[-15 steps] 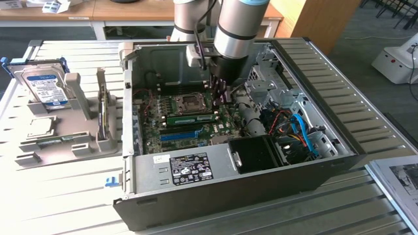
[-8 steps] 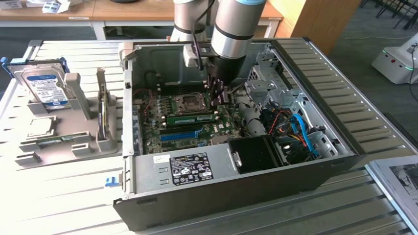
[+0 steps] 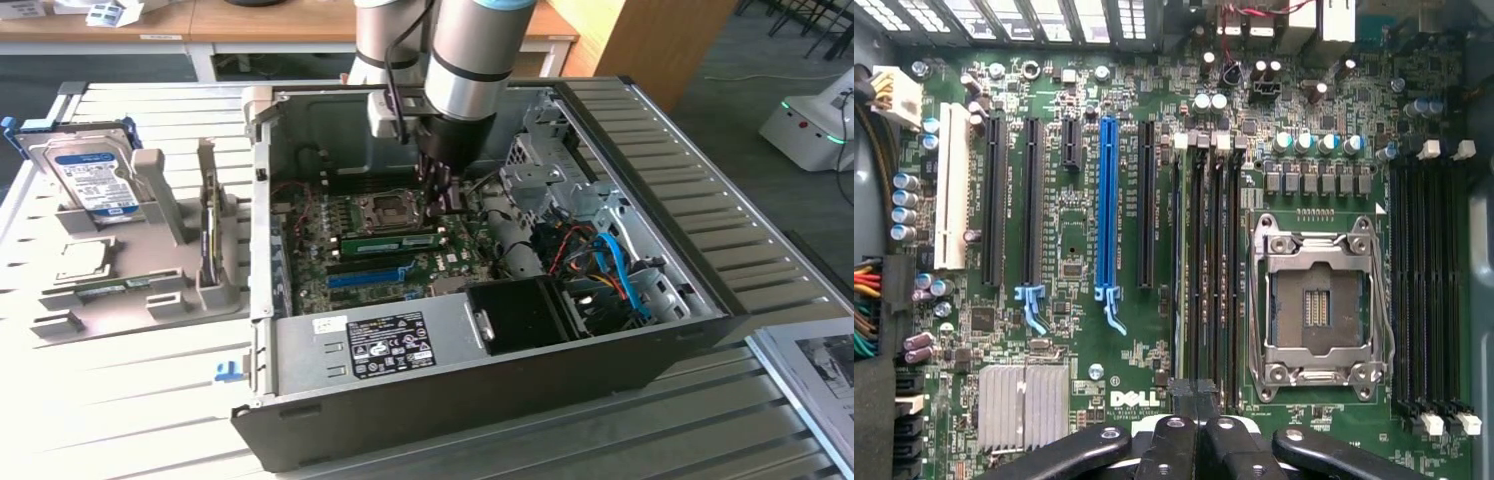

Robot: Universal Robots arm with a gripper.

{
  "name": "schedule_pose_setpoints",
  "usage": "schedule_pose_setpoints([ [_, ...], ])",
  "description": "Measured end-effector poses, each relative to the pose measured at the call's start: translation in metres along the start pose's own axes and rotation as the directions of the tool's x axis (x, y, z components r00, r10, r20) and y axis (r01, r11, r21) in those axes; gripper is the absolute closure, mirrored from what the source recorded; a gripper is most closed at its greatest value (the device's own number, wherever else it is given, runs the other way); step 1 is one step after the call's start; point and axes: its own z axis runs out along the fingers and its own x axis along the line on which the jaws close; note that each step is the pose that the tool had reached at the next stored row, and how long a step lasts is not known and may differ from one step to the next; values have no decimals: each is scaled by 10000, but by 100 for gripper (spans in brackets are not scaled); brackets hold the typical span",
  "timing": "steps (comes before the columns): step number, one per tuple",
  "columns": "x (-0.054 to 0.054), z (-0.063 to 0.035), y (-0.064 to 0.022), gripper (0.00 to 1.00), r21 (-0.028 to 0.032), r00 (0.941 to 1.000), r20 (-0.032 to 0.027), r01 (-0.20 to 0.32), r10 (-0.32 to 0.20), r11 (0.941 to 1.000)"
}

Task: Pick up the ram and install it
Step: 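Press down the ram until it locks into place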

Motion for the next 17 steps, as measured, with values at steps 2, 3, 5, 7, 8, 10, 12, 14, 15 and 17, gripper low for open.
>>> schedule_pose_setpoints([
  [2, 0, 1, 15, 90, 0, 10000, 0, 0, 0, 10000],
  [3, 0, 1, 22, 90, 0, 10000, 0, 0, 0, 10000],
  [5, 1, 2, 36, 90, 0, 10000, 0, 0, 0, 10000],
  [7, 1, 3, 49, 90, 1, 10000, 0, 1, -1, 10000],
  [8, 1, 3, 57, 90, 0, 10000, 0, 0, 0, 10000],
  [10, 1, 4, 73, 90, 3, 10000, 0, 1, -1, 10000],
  [12, 1, 5, 88, 90, 4, 10000, 0, 1, -1, 10000],
  [14, 1, 5, 103, 90, 5, 10000, -1, 1, -1, 10000],
  [15, 2, 6, 111, 90, 5, 10000, 0, 1, -1, 10000],
  [17, 2, 7, 127, 90, 5, 10000, 0, 1, -1, 10000],
])
